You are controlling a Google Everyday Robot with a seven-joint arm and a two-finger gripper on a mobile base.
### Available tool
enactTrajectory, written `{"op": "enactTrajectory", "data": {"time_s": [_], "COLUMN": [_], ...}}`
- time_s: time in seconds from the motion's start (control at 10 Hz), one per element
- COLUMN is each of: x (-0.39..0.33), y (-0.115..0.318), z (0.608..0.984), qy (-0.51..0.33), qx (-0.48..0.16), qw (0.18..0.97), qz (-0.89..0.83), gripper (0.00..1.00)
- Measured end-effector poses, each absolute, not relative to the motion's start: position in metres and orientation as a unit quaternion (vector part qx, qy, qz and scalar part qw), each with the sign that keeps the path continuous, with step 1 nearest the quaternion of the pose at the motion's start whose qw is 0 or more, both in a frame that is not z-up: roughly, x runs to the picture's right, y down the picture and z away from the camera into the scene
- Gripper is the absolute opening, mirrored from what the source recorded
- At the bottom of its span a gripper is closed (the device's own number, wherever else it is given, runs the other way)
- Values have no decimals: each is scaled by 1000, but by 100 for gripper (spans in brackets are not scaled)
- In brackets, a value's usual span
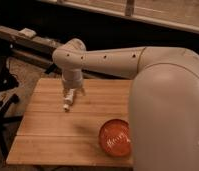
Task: Place the bottle in the ceramic bowl
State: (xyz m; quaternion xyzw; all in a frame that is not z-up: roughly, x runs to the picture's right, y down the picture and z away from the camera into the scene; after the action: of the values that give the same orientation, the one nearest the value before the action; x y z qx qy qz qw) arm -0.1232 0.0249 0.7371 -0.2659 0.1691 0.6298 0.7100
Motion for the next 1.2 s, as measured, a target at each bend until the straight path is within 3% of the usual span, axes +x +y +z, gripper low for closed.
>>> {"op": "enactTrajectory", "data": {"time_s": [1.2], "x": [-193], "y": [6], "z": [902], "qy": [201], "qx": [-268], "qw": [730], "qz": [595], "gripper": [65]}}
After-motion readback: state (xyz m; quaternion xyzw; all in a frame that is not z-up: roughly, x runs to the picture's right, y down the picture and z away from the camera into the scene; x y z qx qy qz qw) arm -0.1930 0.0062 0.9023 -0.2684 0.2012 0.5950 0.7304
